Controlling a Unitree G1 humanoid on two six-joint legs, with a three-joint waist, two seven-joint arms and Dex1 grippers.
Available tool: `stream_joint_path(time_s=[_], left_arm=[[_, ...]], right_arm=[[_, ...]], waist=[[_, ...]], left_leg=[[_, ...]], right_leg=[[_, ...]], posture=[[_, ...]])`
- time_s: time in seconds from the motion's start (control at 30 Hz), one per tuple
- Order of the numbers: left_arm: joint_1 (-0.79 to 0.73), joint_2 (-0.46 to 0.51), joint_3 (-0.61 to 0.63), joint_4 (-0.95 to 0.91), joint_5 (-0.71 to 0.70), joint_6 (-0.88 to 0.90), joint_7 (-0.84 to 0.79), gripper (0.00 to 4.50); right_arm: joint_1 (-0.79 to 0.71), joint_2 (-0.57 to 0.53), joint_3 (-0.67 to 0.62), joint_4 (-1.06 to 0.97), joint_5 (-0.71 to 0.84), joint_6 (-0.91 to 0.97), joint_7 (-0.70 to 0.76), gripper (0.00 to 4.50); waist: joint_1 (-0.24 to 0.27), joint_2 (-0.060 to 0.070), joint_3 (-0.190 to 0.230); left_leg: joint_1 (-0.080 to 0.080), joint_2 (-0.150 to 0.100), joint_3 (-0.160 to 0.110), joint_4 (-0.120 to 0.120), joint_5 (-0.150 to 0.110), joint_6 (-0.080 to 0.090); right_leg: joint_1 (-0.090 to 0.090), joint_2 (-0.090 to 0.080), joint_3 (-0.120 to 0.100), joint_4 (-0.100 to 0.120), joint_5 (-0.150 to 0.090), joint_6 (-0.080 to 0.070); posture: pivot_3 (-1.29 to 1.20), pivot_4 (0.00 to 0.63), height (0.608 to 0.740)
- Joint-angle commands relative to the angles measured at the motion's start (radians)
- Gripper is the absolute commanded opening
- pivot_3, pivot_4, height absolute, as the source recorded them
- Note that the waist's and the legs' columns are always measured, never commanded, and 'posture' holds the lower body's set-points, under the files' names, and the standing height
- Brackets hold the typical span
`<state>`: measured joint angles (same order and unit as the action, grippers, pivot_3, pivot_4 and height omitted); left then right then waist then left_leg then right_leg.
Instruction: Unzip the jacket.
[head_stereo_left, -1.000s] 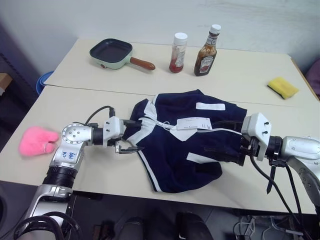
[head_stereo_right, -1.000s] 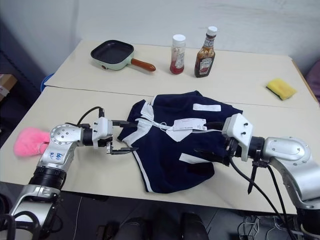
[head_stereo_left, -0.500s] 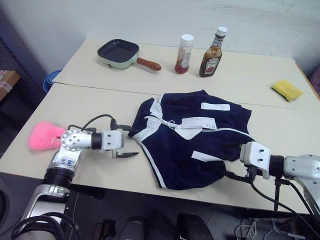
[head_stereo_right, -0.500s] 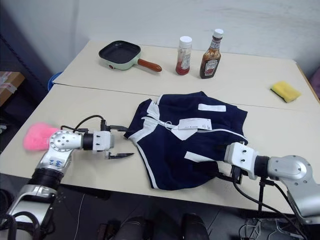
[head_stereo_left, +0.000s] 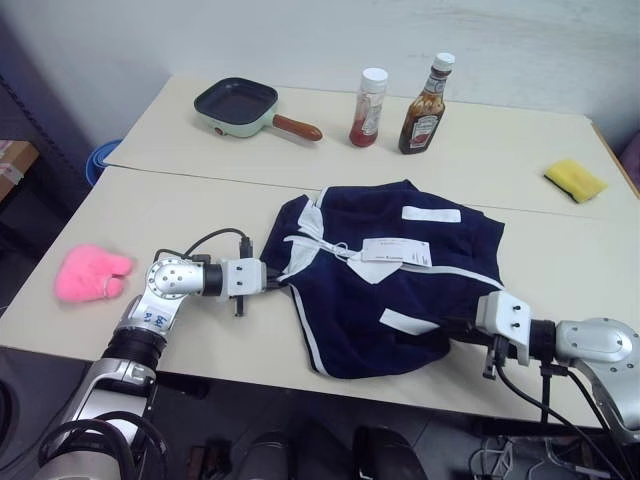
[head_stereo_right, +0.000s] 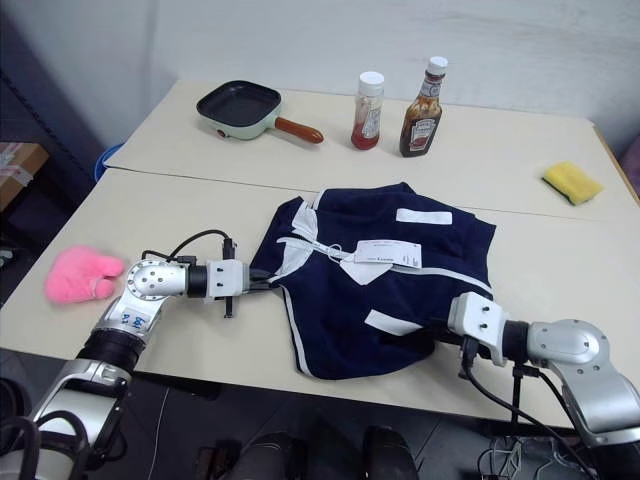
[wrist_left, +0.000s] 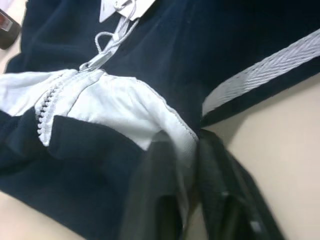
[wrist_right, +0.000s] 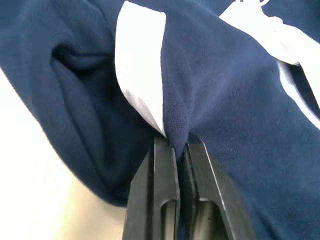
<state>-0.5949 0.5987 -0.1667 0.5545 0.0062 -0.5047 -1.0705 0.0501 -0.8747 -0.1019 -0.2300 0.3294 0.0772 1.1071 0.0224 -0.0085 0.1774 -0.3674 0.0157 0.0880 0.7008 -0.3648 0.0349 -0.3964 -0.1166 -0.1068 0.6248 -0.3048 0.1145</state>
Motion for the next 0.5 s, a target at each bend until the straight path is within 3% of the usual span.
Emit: stream_joint_path(time_s=[0.03,0.27,0.4,0.5], left_arm=[[0.118,0.081,0.013,-0.164,-0.120,0.090,-0.141,0.02],[0.383,0.230,0.092,-0.503,-0.272,0.257,-0.192,0.02],[0.439,0.246,0.115,-0.567,-0.310,0.331,-0.188,0.02],[0.444,0.282,0.133,-0.608,-0.380,0.472,-0.222,0.73]], right_arm=[[0.090,-0.036,-0.090,-0.103,0.110,0.046,0.061,0.00],[0.364,-0.078,-0.265,-0.305,0.220,0.164,0.124,0.00],[0.395,-0.053,-0.292,-0.318,0.222,0.208,0.069,0.00],[0.394,-0.052,-0.338,-0.333,0.296,0.277,0.057,0.74]], waist=[[-0.006,0.002,-0.001],[-0.009,0.003,0.000],[-0.003,0.003,0.000],[-0.001,0.003,0.000]], left_leg=[[0.000,0.000,0.000,-0.001,0.000,0.000],[0.002,0.001,-0.002,-0.001,-0.001,0.000],[0.004,-0.001,-0.005,-0.001,-0.001,0.000],[0.005,-0.001,-0.005,-0.002,-0.001,0.000]], right_leg=[[0.000,0.000,0.000,0.000,0.000,0.000],[0.002,-0.001,0.001,-0.003,0.000,0.000],[0.005,-0.013,0.004,-0.006,0.000,-0.001],[0.006,-0.013,0.004,-0.006,-0.001,-0.002]], posture=[[0.00,0.150,0.740],[0.00,0.150,0.740],[0.00,0.150,0.740],[0.00,0.150,0.740]])
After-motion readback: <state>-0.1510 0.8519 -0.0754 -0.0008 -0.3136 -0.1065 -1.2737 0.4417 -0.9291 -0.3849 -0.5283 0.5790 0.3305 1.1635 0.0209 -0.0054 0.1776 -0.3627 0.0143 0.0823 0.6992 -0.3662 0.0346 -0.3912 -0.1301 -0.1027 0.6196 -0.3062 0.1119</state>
